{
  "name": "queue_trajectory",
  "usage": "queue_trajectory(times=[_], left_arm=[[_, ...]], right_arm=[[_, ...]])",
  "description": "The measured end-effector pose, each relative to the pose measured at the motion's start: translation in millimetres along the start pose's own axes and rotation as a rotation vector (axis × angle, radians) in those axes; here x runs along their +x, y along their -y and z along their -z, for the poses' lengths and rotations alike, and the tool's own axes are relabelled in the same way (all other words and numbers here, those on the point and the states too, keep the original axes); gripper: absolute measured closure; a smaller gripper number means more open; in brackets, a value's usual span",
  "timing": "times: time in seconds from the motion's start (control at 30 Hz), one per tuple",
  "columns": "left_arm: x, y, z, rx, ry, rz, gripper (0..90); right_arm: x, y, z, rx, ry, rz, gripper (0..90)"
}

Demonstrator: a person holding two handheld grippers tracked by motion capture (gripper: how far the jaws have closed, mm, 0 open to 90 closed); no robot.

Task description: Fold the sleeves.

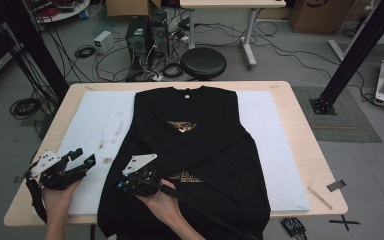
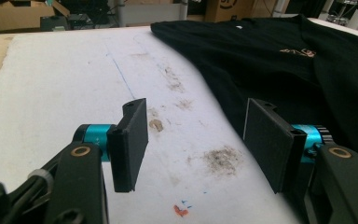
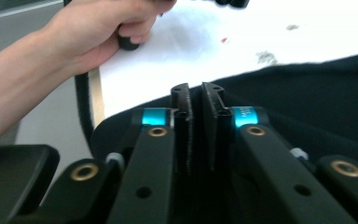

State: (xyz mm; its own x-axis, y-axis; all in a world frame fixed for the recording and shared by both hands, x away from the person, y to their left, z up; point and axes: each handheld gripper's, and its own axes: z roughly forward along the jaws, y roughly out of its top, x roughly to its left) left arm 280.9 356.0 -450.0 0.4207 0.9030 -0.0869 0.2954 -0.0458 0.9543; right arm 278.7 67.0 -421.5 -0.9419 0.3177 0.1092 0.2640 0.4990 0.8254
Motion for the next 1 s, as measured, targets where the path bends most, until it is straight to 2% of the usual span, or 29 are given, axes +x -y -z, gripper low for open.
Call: queue_trajectory(times=[0.07, 0.1, 0.17, 0.2, 0.23, 0.27, 0.33, 0.4, 0.57, 0.6, 0.7, 0.8, 0.87, 0.9, 0.97, 1.0], left_arm=[[-0.2, 0.0, 0.0, -0.001, -0.001, -0.002, 39.9], [-0.3, 0.0, 0.0, -0.001, -0.001, -0.003, 39.9], [0.0, 0.1, 0.1, 0.000, 0.000, -0.002, 39.9], [0.0, 0.1, 0.1, 0.000, 0.000, -0.002, 39.9], [0.2, 0.0, 0.0, 0.000, 0.002, 0.002, 39.9], [0.2, 0.0, 0.0, 0.000, 0.002, 0.002, 39.9], [0.2, 0.0, 0.1, 0.000, 0.002, 0.002, 39.9], [0.4, -0.1, 0.0, 0.002, 0.003, 0.004, 39.9], [0.0, 0.0, 0.1, 0.000, 0.000, -0.003, 39.9], [0.2, 0.1, 0.4, -0.001, 0.001, -0.002, 39.9], [0.5, 0.0, 0.3, -0.002, 0.003, 0.005, 39.9], [0.6, 0.1, 0.3, -0.003, 0.005, 0.005, 39.9], [1.0, 0.1, 0.5, -0.002, 0.005, 0.004, 39.9], [1.0, 0.1, 0.5, -0.002, 0.005, 0.004, 39.8], [0.7, 0.1, 0.2, -0.002, 0.004, 0.006, 39.8], [0.6, 0.0, 0.2, -0.001, 0.004, 0.005, 39.8]], right_arm=[[-3.3, 5.3, -4.6, 0.018, -0.031, -0.028, 70.9], [-3.3, 5.3, -4.6, 0.018, -0.031, -0.028, 70.9], [-5.6, 4.9, -3.2, 0.012, -0.018, -0.047, 62.0], [-5.6, 4.9, -3.2, 0.012, -0.018, -0.047, 62.0], [-7.1, 4.2, -1.3, -0.002, -0.015, -0.056, 61.3], [-10.1, 2.0, 4.5, -0.037, -0.014, -0.082, 56.6], [-12.1, 0.7, 9.6, -0.050, -0.011, -0.094, 56.3], [-11.9, 0.7, 12.3, -0.037, -0.007, -0.096, 56.3], [-16.1, -1.7, 9.3, -0.030, 0.009, -0.091, 56.8], [-20.8, -7.1, 4.8, -0.033, 0.023, -0.111, 56.9], [-30.2, -14.7, -7.5, 0.008, 0.037, -0.128, 56.7], [-33.5, -15.8, -19.7, 0.064, 0.008, -0.138, 58.0], [-31.4, -12.5, -23.1, 0.110, 0.008, -0.114, 62.1], [-31.4, -12.5, -23.1, 0.110, 0.008, -0.114, 62.1], [-26.3, -3.7, -20.9, 0.170, 0.001, -0.084, 67.1], [-26.1, -1.6, -20.4, 0.181, -0.006, -0.078, 67.7]])
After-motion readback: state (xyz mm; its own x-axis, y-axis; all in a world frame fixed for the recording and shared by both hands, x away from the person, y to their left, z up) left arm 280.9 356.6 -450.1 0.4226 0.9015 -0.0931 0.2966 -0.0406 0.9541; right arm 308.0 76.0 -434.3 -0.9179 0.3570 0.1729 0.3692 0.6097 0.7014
